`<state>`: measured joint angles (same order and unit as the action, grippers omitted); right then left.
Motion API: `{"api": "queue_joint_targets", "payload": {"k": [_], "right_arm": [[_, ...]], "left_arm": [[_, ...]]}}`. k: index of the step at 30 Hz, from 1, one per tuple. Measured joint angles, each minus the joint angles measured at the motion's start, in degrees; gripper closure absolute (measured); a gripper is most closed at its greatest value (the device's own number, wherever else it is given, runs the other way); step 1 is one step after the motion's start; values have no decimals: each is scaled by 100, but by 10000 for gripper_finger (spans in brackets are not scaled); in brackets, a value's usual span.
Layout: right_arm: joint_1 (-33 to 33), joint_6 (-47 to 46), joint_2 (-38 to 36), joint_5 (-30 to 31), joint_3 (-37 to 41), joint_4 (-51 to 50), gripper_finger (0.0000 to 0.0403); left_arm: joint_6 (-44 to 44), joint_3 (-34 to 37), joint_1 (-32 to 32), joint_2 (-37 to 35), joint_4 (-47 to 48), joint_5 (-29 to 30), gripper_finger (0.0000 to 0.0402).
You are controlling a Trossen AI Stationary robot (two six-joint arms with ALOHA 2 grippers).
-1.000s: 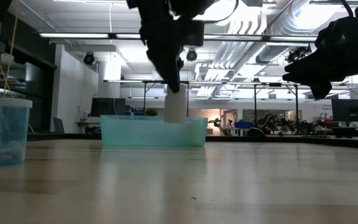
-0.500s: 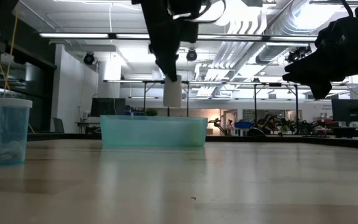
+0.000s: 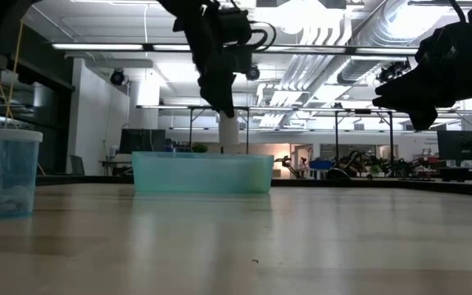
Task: Pick and place pill bottles into a basket
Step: Put the white pill bottle into the green bin
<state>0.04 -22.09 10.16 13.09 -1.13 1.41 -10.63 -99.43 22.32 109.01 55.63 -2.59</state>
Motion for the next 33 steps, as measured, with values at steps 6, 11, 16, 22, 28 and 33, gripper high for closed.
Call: {"api": "queue_joint_targets", "payload": {"k": [6, 11, 16, 22, 28, 33], "right_arm": [[-1, -29, 1, 0, 0, -4, 277], [-1, -48, 1, -1, 0, -7, 277], [1, -59, 0, 1, 0, -7, 277], [1, -50, 0, 1, 0, -9, 277], [1, -46, 0, 1, 0, -9, 277], [0, -44, -1, 1, 0, -11, 277]], "left_arm": [[-25, 164, 122, 1, -17, -145, 207], [-113, 400, 132, 0, -91, -153, 191], [-94, 663, 132, 2, -210, -151, 187], [-89, 940, 132, 2, -521, -151, 208], [-68, 1029, 132, 2, -623, -166, 184], [-90, 1031, 134, 2, -694, -107, 195]]}}
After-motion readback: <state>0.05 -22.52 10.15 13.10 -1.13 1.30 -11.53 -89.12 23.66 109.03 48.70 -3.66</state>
